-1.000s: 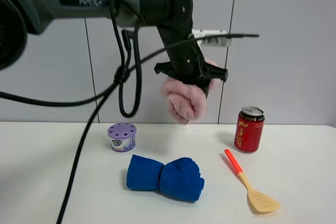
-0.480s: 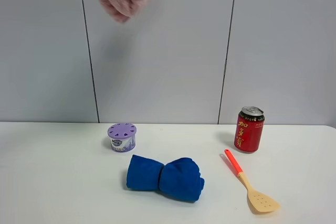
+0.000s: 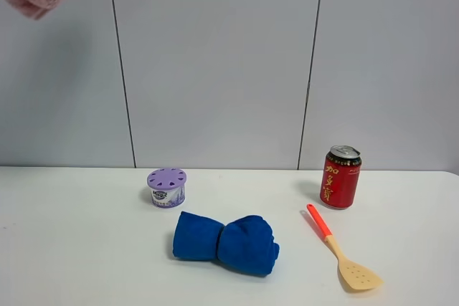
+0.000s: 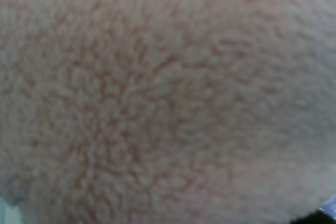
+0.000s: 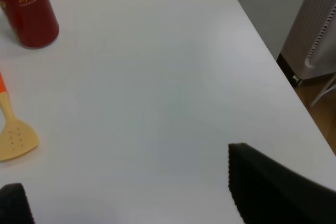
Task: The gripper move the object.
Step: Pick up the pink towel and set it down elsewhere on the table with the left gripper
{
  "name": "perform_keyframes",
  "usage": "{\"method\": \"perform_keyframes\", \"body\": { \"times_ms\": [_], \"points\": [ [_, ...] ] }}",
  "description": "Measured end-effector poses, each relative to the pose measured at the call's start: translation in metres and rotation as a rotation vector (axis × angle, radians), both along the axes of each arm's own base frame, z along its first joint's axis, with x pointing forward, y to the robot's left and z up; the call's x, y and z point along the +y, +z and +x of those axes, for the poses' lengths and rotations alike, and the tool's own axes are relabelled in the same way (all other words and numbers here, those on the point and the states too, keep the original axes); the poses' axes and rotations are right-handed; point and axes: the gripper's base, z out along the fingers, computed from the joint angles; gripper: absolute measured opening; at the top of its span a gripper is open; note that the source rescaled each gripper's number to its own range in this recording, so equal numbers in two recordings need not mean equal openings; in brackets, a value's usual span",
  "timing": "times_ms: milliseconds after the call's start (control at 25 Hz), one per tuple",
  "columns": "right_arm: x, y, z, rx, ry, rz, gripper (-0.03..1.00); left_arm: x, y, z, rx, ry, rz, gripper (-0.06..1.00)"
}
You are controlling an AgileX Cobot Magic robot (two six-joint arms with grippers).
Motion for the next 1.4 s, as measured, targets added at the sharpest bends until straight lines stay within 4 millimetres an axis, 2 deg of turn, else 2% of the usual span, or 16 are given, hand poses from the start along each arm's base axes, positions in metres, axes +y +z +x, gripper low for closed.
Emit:
{"method": "perform_keyframes", "body": {
  "times_ms": [200, 360, 520, 760, 1000, 1200, 1400],
  "points": [
    [0.0, 0.0, 0.0, 0.0, 0.0, 0.0, 1.0, 0.035, -0.061, 0.012, 0.21, 0.073, 0.05, 0.0],
    [0.0, 0.0, 0.0, 0.0, 0.0, 0.0, 1.0, 0.049, -0.118, 0.021, 0.302, 0.076, -0.015, 0.0],
    [0.0, 0.0, 0.0, 0.0, 0.0, 0.0, 1.0, 0.051, -0.169, 0.034, 0.318, 0.055, -0.065, 0.0],
    [0.0, 0.0, 0.0, 0.0, 0.0, 0.0, 1.0, 0.054, -0.219, 0.057, 0.307, 0.049, -0.081, 0.0],
    [0.0, 0.0, 0.0, 0.0, 0.0, 0.0, 1.0, 0.056, -0.281, 0.068, 0.425, 0.069, -0.096, 0.0],
    [0.0, 0.0, 0.0, 0.0, 0.0, 0.0, 1.0, 0.054, -0.305, 0.072, 0.442, 0.071, -0.112, 0.0],
    [0.0, 0.0, 0.0, 0.0, 0.0, 0.0, 1.0, 0.053, -0.31, 0.077, 0.404, 0.067, -0.12, 0.0]
  ]
}}
